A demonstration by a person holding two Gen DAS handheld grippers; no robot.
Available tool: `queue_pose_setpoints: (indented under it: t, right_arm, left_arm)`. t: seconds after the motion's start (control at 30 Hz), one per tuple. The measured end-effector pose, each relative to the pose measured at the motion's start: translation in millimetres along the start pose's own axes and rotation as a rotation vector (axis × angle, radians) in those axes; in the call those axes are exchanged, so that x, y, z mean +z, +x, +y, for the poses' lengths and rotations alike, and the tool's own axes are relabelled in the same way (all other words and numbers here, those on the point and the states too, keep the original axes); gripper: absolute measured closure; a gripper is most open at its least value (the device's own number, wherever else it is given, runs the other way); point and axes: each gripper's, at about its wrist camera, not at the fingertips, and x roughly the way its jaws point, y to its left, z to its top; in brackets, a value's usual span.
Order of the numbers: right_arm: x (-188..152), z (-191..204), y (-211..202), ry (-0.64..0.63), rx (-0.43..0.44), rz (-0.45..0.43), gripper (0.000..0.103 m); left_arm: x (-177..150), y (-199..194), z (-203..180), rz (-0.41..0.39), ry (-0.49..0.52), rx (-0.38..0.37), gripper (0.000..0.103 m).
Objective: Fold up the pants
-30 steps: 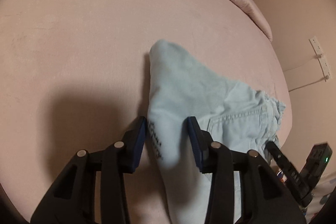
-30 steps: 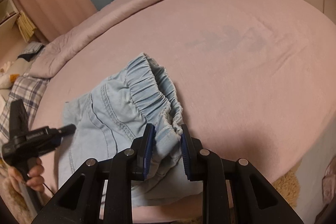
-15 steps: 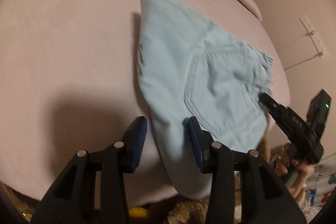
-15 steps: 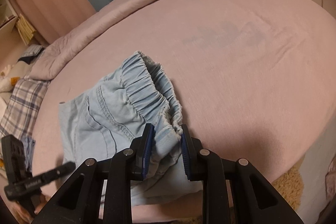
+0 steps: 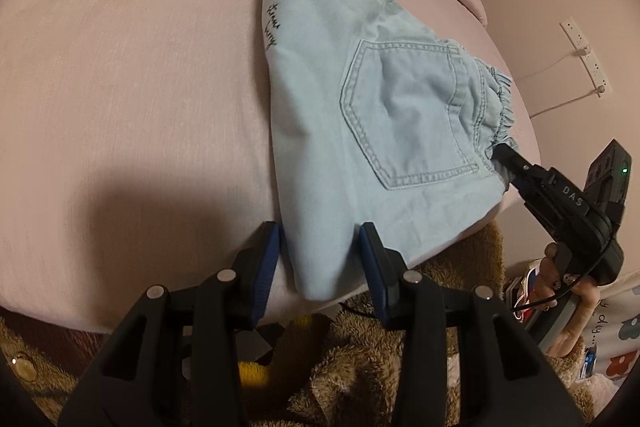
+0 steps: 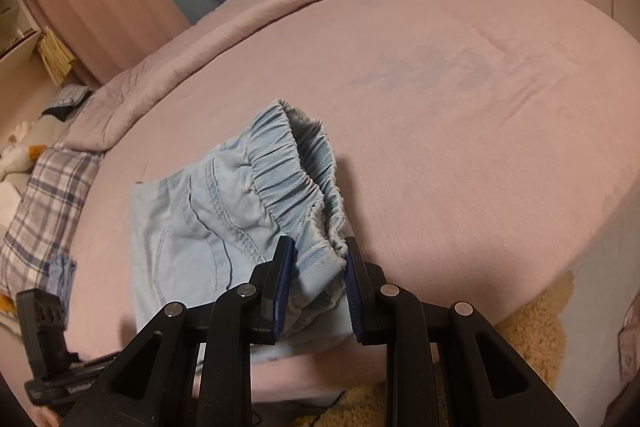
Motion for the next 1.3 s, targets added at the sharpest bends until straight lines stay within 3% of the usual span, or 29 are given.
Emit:
queue_pose_setpoints:
  t: [0.3, 0.4, 0.47, 0.53, 0.6, 0.63, 0.9, 0.93, 1.03, 1.17, 1.3]
  right_arm:
    - [-3, -7, 9, -0.01, -0.008, 0.046, 0.078]
    - [-1, -12, 9, 0.02, 0.014, 0.074, 0.078]
    - [6, -13, 5, 0.03, 0.045, 0.085, 0.073]
    - [16, -9, -2, 0.005, 0.047, 0.061, 0.052]
    - [31, -4, -8, -0.019, 0.055, 0.007, 0.04]
    - [36, -3, -7, -0.019, 0.065, -0.002, 0.04]
    - [71, -8, 55, 0.05, 0.155, 0.111, 0.04]
    - [69, -9, 60, 0.063, 0.156, 0.119, 0.051]
    - [62, -11, 56, 0.074, 0.171, 0.091, 0.067]
    - [56, -12, 43, 0.09, 0.163, 0.042, 0.071]
    - [56, -12, 63, 0.082, 0.104, 0.058, 0.071]
  left_arm:
    - [7, -2, 0, 0.038, -0.01, -0.036, 0.062]
    - [19, -14, -1, 0.007, 0.012, -0.039, 0.061]
    - [33, -21, 0, -0.032, 0.019, -0.018, 0.053]
    - [55, -22, 6, -0.063, 0.004, -0.02, 0.049]
    - [77, -19, 11, -0.086, -0.027, -0.036, 0.046]
    - [85, -16, 12, -0.092, -0.039, -0.043, 0.046]
    - [142, 25, 30, -0.077, -0.138, -0.051, 0.048]
    - [143, 29, 33, -0.075, -0.154, -0.05, 0.054]
    - [141, 32, 29, -0.088, -0.141, -0.047, 0.06]
    - [141, 28, 27, -0.102, -0.113, 0.006, 0.06]
    - [141, 33, 24, -0.121, -0.088, 0.045, 0.058]
